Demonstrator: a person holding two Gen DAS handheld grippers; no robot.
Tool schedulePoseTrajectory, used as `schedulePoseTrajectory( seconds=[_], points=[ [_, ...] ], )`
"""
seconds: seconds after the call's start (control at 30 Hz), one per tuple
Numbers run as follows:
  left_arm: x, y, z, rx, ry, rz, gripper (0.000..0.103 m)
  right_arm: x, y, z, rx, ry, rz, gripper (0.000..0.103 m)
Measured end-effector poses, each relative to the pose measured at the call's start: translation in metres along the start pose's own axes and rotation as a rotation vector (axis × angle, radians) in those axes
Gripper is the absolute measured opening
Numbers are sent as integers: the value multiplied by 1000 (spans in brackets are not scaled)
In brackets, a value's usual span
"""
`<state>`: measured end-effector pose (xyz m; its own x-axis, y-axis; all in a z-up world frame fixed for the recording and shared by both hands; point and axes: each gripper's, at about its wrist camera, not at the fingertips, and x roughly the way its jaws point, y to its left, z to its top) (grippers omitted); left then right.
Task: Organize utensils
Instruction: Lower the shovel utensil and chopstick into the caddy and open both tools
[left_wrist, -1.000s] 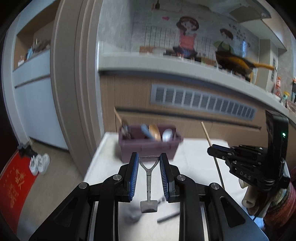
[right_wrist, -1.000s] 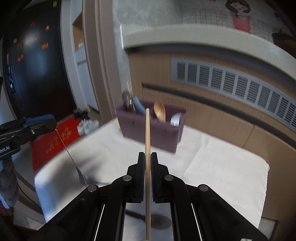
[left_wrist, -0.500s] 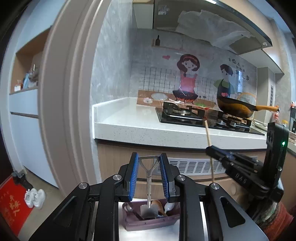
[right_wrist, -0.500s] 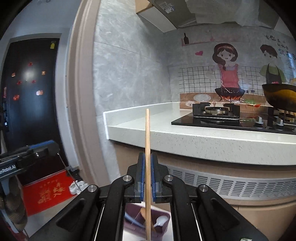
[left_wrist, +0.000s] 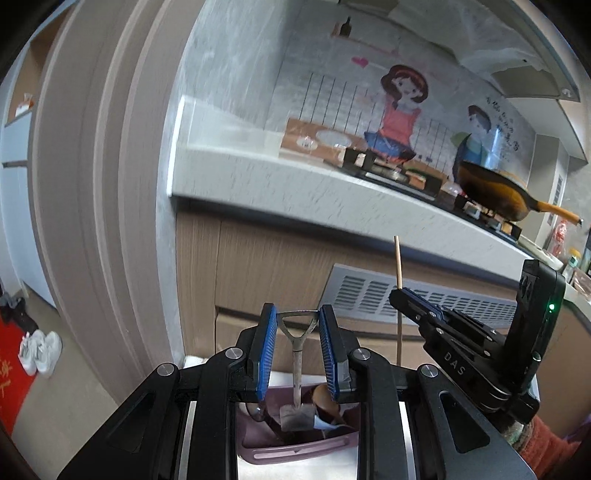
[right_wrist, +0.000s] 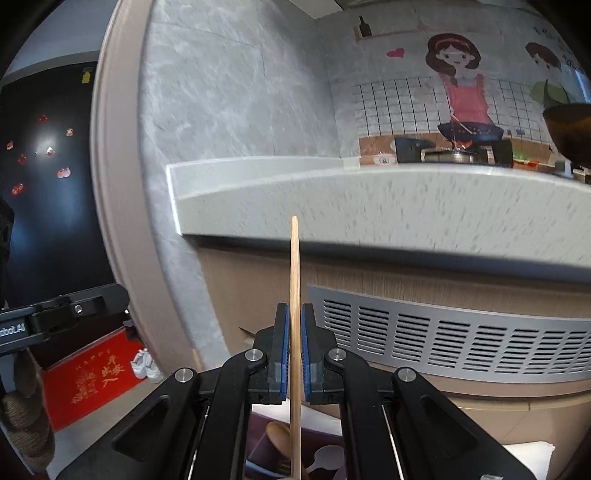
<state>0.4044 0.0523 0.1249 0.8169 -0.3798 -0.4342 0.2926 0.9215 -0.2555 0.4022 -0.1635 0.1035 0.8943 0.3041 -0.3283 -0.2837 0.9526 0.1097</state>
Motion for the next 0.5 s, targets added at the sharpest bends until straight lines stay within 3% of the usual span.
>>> schedulePoseTrajectory(
  seconds=[0.23,0.3,0.4,0.5],
  points=[
    [24,7,-21,-11,32,19,24,25,-9,-26,23,2,-27,6],
    [33,7,-33,-18,60,11,24,30,-13,-39,32,44,-32,6],
    [45,8,-48,-39,121,-32,27,34,-23,-56,71,190,33,8],
    [46,8,-59,-52,170,-28,48,19,-30,-69,59,269,34,10]
  ],
)
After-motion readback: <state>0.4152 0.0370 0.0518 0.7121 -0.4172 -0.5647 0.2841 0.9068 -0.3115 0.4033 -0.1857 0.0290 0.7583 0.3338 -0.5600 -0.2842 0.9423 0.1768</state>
